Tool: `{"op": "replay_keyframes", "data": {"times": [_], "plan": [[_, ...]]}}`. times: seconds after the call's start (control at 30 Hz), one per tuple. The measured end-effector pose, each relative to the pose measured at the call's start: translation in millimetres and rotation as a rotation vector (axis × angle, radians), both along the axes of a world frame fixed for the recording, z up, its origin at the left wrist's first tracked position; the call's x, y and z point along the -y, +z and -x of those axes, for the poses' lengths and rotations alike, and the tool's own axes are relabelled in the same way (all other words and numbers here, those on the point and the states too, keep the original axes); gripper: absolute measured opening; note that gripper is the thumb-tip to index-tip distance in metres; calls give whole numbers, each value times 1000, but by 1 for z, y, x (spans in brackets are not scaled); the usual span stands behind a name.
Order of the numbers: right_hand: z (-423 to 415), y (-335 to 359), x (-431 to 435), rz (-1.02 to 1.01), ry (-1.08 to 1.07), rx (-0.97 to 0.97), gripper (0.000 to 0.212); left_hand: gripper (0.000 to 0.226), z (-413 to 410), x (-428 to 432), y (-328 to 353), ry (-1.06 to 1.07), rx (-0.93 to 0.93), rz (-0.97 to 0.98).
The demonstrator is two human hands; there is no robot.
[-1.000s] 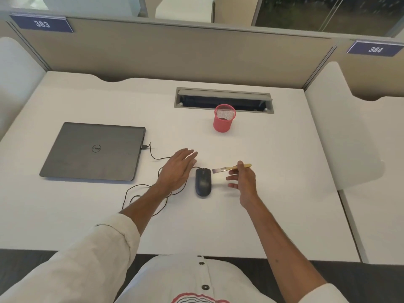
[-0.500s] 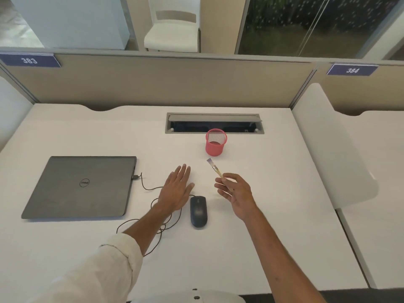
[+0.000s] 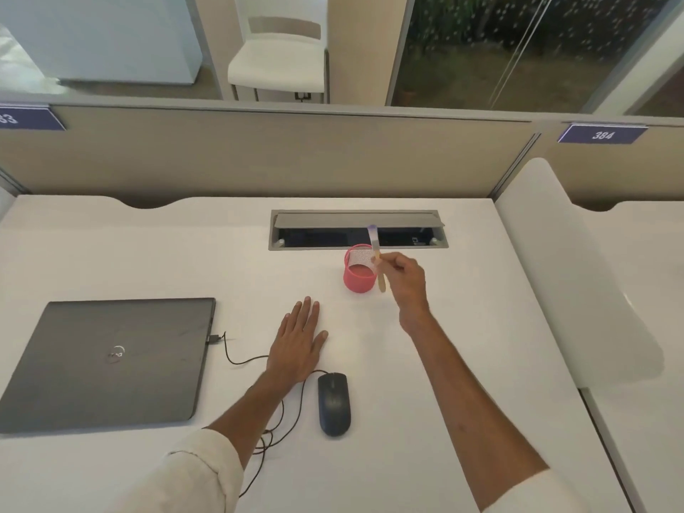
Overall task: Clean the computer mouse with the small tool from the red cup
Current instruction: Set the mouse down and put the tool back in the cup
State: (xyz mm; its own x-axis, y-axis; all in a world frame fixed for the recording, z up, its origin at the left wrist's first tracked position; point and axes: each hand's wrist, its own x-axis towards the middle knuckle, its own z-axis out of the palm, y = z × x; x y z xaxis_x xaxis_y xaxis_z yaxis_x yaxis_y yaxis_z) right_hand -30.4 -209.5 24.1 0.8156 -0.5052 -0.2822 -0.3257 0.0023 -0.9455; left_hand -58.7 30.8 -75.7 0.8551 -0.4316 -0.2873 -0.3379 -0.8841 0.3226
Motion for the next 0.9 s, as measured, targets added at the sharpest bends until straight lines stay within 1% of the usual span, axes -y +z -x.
{"op": "replay_keyframes", "data": {"times": [0.1,0.13,0.2,0.3,0.43,0.57,0.73,0.9], "plan": [[-27,0,9,21,-45,35,4,68,-2,0,-7,16,45,-1],[-34,-1,10,45,-35,43,6,68,-2,0,-9,21,58,-2],[-41,-4,8,133,-20,29,10,67,-3,0,-11,21,73,-5],[-45,-14,2,277,-10,-25,8,68,-3,-3,-16,10,83,-10],[-49,-22,-4,402,17,-87,17,67,-5,-10,-19,-23,77,4],[-57,-30,-7,586,39,-205,31,67,-8,-14,-21,-31,84,-15],[-63,-39,-11,605,97,-342,40,67,-6,-13,-24,-21,90,12],[-64,-45,-11,604,132,-377,29,67,-5,-11,-27,-13,98,27]]}}
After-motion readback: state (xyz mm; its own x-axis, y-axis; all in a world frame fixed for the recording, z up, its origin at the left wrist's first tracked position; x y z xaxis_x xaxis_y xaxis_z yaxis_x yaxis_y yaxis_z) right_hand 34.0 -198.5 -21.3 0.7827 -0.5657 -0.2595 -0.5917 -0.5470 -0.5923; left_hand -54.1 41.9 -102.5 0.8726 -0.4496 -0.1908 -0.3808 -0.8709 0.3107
